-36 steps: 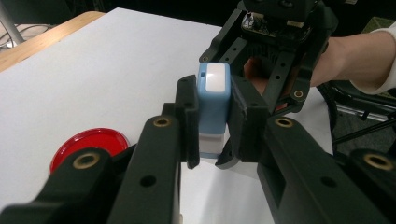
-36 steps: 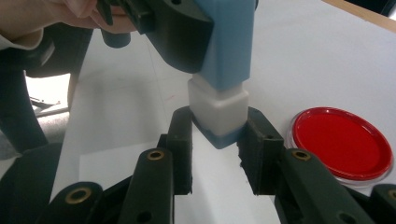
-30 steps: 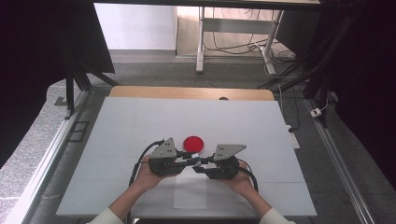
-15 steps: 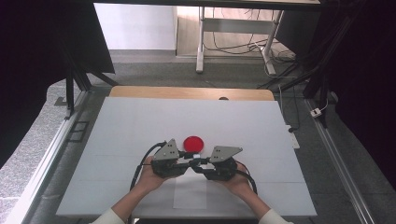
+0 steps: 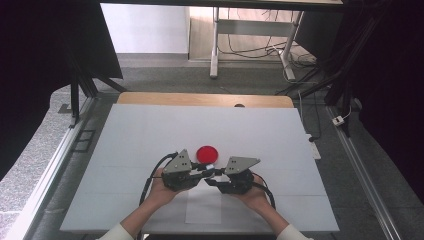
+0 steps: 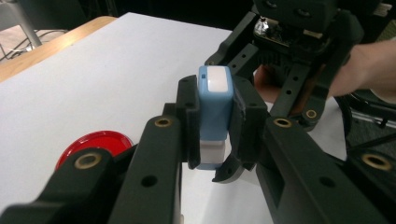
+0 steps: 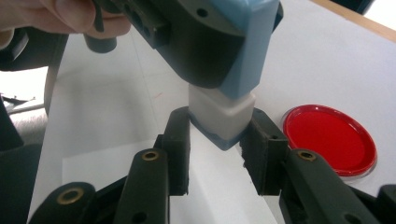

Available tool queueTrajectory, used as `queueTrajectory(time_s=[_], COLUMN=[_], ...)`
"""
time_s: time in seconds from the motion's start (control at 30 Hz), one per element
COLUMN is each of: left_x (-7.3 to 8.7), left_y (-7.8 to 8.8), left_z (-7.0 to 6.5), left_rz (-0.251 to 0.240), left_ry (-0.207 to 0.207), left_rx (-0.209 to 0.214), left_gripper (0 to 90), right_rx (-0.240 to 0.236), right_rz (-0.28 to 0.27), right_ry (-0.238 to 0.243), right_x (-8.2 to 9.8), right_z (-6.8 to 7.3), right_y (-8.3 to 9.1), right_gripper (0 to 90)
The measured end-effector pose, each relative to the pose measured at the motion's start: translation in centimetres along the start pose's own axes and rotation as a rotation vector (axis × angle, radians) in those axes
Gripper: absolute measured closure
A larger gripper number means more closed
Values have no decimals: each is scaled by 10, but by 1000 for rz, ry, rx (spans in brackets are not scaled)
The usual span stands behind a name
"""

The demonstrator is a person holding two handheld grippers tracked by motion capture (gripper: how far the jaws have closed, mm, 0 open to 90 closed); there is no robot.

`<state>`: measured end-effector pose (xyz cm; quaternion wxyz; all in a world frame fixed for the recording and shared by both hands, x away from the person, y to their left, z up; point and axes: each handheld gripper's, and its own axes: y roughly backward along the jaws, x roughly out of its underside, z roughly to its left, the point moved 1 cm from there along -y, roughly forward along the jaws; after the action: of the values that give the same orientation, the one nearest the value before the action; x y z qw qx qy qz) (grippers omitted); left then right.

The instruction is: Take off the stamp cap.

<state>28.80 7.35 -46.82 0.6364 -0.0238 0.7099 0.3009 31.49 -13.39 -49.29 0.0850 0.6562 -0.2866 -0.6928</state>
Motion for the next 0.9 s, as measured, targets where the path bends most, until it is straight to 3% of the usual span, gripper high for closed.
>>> queueTrajectory(time_s=[0.1,0.23,0.33,0.57,0.9], left_x=[0,0,0,0,2], left_y=[2,4,3,1,-1], left_z=[2,5,3,0,-4], left_rz=[-8,-28,-33,-41,-49], left_ry=[16,69,63,74,73], left_rx=[-35,-49,-74,-87,-125], left_gripper=[755,755,755,755,756], right_rx=[42,90,127,220,285], right_rz=[-11,-25,-29,-45,-48], right_ry=[1,-9,-32,-61,-85], right_x=[-1,-3,-4,-5,-3], right_z=[2,6,8,16,21], right_y=[1,0,-2,-6,-10], right_gripper=[606,606,611,617,636])
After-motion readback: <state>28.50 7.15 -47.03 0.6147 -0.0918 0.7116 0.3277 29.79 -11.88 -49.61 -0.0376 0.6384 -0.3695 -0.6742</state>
